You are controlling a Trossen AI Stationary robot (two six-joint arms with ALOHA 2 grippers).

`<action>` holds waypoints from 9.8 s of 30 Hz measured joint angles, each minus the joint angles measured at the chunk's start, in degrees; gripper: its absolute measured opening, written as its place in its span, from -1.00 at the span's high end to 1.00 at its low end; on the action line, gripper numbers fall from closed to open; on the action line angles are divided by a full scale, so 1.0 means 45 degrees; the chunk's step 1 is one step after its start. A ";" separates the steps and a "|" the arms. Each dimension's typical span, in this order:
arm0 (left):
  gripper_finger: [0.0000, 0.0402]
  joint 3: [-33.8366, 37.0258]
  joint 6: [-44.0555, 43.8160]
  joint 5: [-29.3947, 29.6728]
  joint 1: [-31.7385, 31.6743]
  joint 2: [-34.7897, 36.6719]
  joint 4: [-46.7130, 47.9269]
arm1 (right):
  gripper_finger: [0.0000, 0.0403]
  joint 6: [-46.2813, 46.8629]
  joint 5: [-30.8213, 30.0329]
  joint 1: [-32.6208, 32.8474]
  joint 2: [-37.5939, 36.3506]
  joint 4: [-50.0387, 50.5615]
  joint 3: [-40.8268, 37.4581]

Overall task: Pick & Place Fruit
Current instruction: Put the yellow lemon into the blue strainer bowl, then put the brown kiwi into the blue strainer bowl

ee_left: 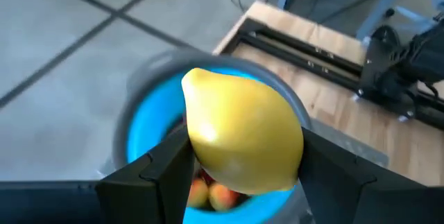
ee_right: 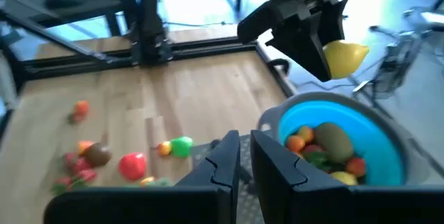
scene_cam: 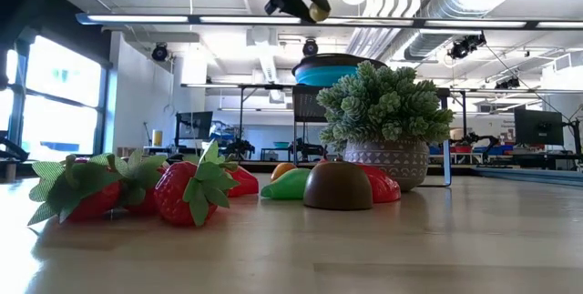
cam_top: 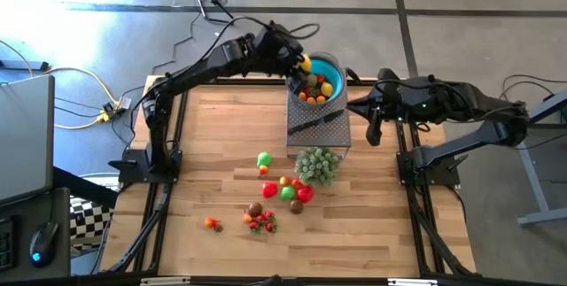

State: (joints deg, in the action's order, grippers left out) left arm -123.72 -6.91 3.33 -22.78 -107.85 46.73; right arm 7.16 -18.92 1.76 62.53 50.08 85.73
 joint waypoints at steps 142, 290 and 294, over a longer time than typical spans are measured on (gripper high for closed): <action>1.00 1.1122 0.0786 -0.3449 0.3381 0.7766 -0.7859 | 0.86 0.1027 0.0449 0.0005 0.0464 -0.0173 -0.0005; -0.17 1.1021 -1.7865 0.0971 1.0976 0.2759 0.0627 | 0.86 0.1017 0.3239 0.0361 0.3378 -0.0683 -0.0003; -0.28 1.1021 -1.7865 0.0845 1.0976 0.2759 0.0599 | 0.86 0.1015 0.3239 0.0364 0.3378 -0.0688 -0.0005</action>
State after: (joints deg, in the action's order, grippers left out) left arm -74.13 -87.31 7.14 26.61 -95.44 49.43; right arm 11.73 -4.34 3.40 77.73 46.98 85.71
